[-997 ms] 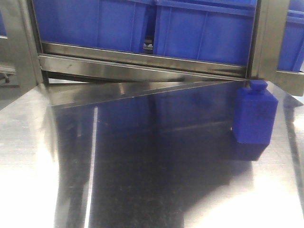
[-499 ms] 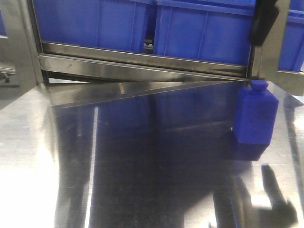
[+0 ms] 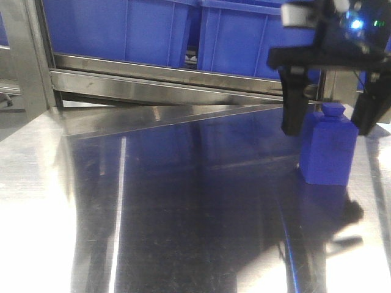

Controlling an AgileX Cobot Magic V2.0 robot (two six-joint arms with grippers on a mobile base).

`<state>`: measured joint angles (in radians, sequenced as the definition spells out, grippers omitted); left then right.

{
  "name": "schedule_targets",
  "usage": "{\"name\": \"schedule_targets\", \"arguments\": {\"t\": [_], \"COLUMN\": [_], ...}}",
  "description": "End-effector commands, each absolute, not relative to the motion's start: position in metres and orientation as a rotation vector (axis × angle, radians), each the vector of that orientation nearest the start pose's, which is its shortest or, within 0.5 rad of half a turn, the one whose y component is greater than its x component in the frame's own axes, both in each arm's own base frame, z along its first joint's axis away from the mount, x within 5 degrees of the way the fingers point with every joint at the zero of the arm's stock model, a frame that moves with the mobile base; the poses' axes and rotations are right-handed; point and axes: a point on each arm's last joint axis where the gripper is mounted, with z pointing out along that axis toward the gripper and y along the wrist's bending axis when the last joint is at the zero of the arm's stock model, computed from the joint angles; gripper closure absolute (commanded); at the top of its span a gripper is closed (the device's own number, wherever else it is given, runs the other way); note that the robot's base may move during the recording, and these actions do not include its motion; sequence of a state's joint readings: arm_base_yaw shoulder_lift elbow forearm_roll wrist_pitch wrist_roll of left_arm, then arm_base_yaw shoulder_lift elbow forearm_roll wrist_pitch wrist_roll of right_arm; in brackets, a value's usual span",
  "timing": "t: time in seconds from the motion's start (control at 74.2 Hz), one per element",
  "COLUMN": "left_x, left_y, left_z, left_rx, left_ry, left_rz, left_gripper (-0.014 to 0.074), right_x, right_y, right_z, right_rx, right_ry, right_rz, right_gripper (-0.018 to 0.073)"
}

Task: Pick and sort blue part to right shelf
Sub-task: 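Lower the right gripper onto the other blue part and grasp it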

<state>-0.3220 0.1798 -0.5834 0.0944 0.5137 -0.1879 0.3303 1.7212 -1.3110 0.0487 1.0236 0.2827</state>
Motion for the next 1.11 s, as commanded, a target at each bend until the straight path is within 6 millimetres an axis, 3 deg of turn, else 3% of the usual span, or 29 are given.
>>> {"name": "schedule_targets", "arguments": {"t": [0.0,0.189,0.283,0.458,0.553,0.822,1.092], "left_x": [0.029,0.029,0.029,0.029,0.029,0.025,-0.006], "left_y": [-0.006,-0.006,-0.006,-0.006,-0.006,0.001,0.022], "left_z": [0.363,0.363,0.363,0.363,0.363,0.367,0.363], "left_rx": [0.140,0.140,0.140,0.140,0.140,0.129,0.101], "left_ry": [1.484,1.484,1.484,1.484,1.484,1.513,1.513], "left_rz": [-0.317,-0.317,-0.317,-0.317,-0.317,-0.229,-0.096], "left_gripper": [0.0347,0.0347,0.0347,0.0347,0.0347,0.0347,0.0347], "right_x": [0.331,0.336,0.337,0.336,0.335,0.316,0.273], "right_y": [0.114,0.116,0.116,0.116,0.116,0.111,0.089], "right_z": [0.265,0.247,0.244,0.244,0.248,0.284,0.305], "right_rx": [-0.025,-0.025,-0.025,-0.025,-0.028,-0.049,-0.103], "right_ry": [2.862,2.919,2.931,2.935,2.923,2.748,2.568], "right_rz": [0.156,0.133,0.128,0.127,0.132,0.179,0.132], "right_gripper": [-0.0065,-0.0062,0.0001,0.0332,0.0433,0.0440,0.0440]}}
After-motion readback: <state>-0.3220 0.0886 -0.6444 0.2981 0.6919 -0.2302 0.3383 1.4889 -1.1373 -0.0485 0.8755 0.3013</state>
